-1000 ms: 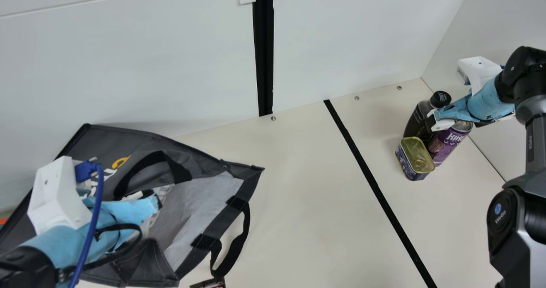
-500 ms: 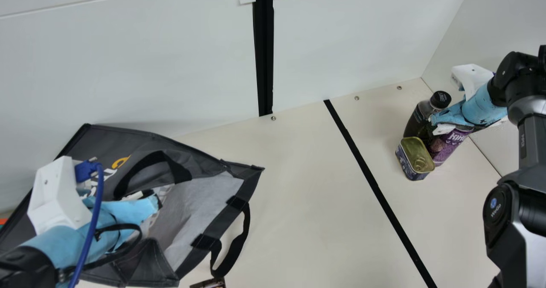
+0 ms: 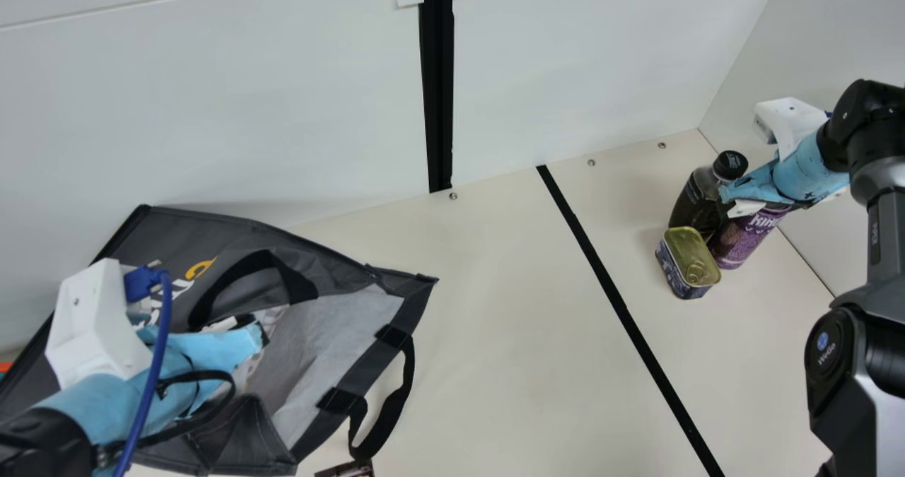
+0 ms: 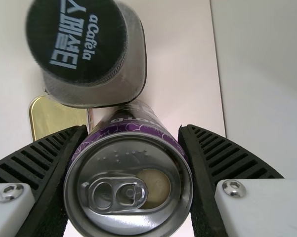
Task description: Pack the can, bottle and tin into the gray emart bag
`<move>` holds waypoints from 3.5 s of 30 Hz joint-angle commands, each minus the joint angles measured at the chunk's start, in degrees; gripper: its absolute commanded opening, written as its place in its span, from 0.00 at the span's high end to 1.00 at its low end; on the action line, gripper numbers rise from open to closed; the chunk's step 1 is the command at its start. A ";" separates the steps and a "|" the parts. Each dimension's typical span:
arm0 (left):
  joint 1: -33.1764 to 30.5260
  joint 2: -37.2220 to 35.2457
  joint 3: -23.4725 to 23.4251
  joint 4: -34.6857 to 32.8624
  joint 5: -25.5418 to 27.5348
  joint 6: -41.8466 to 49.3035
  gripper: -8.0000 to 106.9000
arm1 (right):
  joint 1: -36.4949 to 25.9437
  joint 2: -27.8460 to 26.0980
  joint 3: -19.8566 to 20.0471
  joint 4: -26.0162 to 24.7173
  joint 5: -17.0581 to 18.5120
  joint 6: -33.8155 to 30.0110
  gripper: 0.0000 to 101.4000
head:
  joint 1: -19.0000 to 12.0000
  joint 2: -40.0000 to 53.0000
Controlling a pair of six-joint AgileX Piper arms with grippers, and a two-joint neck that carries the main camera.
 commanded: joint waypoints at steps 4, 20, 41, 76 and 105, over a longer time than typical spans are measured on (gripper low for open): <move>0.00 0.00 0.00 0.00 0.00 0.00 0.84 | 0.07 -2.15 0.58 -0.12 -0.12 0.04 1.00 | -1.30 -0.05; 0.00 0.00 0.00 0.00 0.00 0.00 0.84 | 1.37 -12.06 6.77 -1.41 -0.12 1.06 1.00 | -1.30 -0.05; 0.00 0.00 0.00 0.00 0.00 0.00 0.84 | 6.12 -26.11 17.89 -0.77 -0.12 2.12 1.00 | -1.30 -0.05; 0.00 0.00 0.00 0.00 0.00 0.00 0.84 | 23.94 -33.88 27.90 1.04 -0.12 6.83 1.00 | -1.30 -0.05; 0.00 0.00 0.00 0.00 0.00 0.00 0.84 | 37.13 -35.59 30.89 2.85 -0.12 3.74 1.00 | -1.30 -0.05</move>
